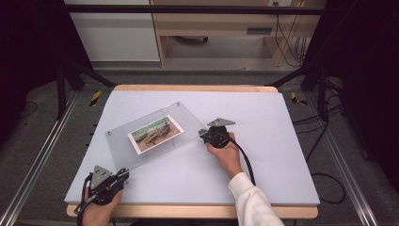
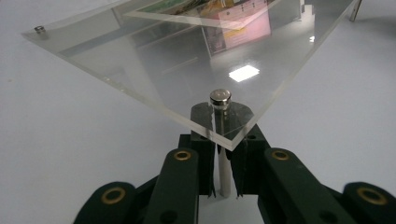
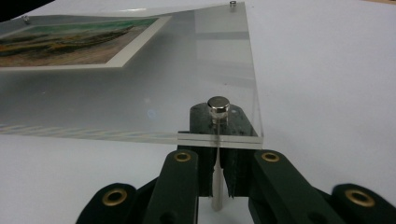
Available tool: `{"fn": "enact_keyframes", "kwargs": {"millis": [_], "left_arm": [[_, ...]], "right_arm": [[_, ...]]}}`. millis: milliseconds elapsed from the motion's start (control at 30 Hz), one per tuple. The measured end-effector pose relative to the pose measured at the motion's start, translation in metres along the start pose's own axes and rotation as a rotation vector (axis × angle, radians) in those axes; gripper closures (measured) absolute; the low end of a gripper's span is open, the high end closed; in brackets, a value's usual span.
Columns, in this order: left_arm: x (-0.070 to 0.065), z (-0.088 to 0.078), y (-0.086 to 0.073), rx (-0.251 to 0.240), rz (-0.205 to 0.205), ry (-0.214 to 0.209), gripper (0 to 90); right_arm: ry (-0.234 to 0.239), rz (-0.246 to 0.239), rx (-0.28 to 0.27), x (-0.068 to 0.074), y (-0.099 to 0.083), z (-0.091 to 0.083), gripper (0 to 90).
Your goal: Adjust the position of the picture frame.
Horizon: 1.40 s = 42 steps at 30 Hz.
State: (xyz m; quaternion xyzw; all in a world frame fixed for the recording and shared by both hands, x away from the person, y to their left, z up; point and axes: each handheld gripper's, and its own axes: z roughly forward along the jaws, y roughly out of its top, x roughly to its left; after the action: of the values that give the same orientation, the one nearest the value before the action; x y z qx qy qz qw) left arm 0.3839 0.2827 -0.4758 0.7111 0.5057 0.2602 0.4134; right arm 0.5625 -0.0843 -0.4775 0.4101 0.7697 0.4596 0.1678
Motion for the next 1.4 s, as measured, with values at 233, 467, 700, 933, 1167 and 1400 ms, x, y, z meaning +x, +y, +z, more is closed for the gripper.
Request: {"fn": "enact_keyframes", "kwargs": {"millis": [233,467,700,933,1167,1400], "left_arm": [[0.003,-0.001,0.001,-0.001,-0.027,-0.016,79.9],[0.012,-0.004,0.005,-0.01,-0.07,-0.04,84.0],[0.019,-0.007,0.011,-0.038,-0.053,-0.009,83.7],[0.024,-0.013,0.015,-0.111,-0.042,0.037,83.0],[0.025,-0.017,0.019,-0.151,-0.023,0.056,82.0],[0.027,-0.02,0.021,-0.163,-0.034,0.054,81.8]], "right_arm": [[-0.004,-0.015,0.003,0.001,0.0,0.0,84.7],[0.004,-0.015,-0.01,0.004,0.003,-0.001,85.0],[0.009,-0.036,-0.032,0.01,0.01,-0.003,85.2],[0.005,-0.062,-0.058,0.017,0.019,-0.007,85.3],[0.008,-0.07,-0.079,0.02,0.026,-0.011,85.3],[0.01,-0.078,-0.078,0.023,0.032,-0.017,85.4]]}}
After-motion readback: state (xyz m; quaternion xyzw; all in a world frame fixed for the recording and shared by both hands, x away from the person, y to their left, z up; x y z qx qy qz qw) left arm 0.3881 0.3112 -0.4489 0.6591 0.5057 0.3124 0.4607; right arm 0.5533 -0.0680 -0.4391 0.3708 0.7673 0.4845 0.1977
